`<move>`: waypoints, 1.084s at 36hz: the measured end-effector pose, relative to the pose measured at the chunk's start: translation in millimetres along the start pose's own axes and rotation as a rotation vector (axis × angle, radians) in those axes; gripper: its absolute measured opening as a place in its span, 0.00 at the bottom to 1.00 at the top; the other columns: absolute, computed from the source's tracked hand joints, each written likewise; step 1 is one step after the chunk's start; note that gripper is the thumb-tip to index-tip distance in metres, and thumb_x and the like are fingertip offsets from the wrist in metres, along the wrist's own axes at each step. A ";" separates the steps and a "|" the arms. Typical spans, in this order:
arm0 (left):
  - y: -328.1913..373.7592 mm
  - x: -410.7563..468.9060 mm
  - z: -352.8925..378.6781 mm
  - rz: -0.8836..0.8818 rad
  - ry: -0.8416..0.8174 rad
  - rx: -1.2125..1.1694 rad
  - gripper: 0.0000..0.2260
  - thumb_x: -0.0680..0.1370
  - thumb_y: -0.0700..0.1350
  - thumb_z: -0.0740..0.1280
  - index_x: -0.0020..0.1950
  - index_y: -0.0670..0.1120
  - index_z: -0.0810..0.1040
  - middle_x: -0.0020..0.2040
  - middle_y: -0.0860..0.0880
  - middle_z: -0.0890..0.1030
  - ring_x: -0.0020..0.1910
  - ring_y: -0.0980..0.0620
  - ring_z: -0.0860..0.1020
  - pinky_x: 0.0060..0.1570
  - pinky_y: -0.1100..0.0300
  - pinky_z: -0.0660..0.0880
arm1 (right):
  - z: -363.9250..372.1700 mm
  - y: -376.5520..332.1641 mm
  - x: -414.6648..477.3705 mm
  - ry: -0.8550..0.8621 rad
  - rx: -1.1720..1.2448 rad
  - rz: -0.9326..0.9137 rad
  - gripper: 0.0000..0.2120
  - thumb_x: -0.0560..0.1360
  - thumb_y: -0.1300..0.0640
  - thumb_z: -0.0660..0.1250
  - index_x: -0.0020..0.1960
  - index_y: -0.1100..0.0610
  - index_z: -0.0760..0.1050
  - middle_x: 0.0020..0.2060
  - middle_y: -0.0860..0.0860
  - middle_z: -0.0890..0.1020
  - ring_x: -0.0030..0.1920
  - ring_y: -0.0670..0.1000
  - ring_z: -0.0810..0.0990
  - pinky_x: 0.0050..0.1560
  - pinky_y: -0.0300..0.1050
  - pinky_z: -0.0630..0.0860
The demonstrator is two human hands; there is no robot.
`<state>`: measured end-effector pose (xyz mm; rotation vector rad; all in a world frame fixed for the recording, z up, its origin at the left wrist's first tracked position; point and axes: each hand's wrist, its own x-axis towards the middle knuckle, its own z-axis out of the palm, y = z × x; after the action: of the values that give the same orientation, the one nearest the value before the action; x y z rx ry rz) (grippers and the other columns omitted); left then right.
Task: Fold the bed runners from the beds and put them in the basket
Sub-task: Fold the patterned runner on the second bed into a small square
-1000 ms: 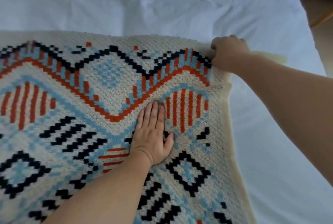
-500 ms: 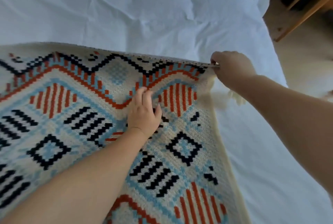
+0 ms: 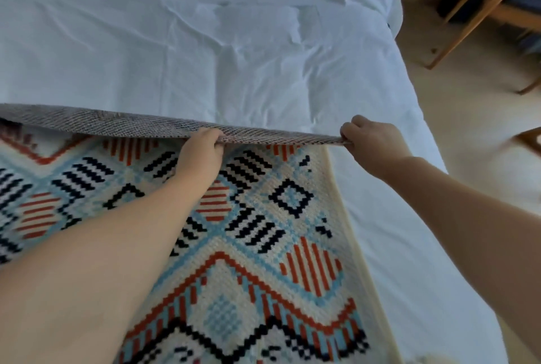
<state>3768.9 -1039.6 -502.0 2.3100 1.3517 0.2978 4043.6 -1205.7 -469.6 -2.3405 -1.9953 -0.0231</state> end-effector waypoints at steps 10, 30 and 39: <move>19.5 -123.2 -5.0 -0.002 -0.013 0.031 0.13 0.82 0.41 0.58 0.63 0.38 0.75 0.58 0.41 0.77 0.56 0.42 0.74 0.52 0.53 0.69 | 3.4 6.6 -100.5 -0.056 0.022 -0.119 0.04 0.69 0.66 0.73 0.39 0.60 0.80 0.35 0.56 0.75 0.24 0.59 0.73 0.25 0.41 0.63; 43.7 -366.8 62.7 -0.210 -0.140 -0.015 0.11 0.79 0.36 0.64 0.59 0.36 0.80 0.60 0.40 0.78 0.57 0.42 0.76 0.56 0.60 0.67 | 34.0 -11.8 -313.5 -0.217 -0.002 -0.430 0.17 0.51 0.66 0.79 0.35 0.55 0.77 0.31 0.52 0.73 0.23 0.53 0.72 0.21 0.39 0.56; 21.8 -416.4 100.6 -0.233 -0.210 0.020 0.13 0.80 0.40 0.63 0.62 0.41 0.79 0.66 0.45 0.76 0.60 0.43 0.75 0.59 0.54 0.70 | 86.2 -35.7 -364.3 -0.373 0.002 -0.417 0.08 0.65 0.65 0.70 0.44 0.59 0.78 0.39 0.54 0.75 0.33 0.57 0.76 0.25 0.46 0.66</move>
<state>3618.5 -1436.5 -564.3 2.1040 1.5007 -0.0310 3947.7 -1554.1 -573.9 -1.9960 -2.6176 0.4215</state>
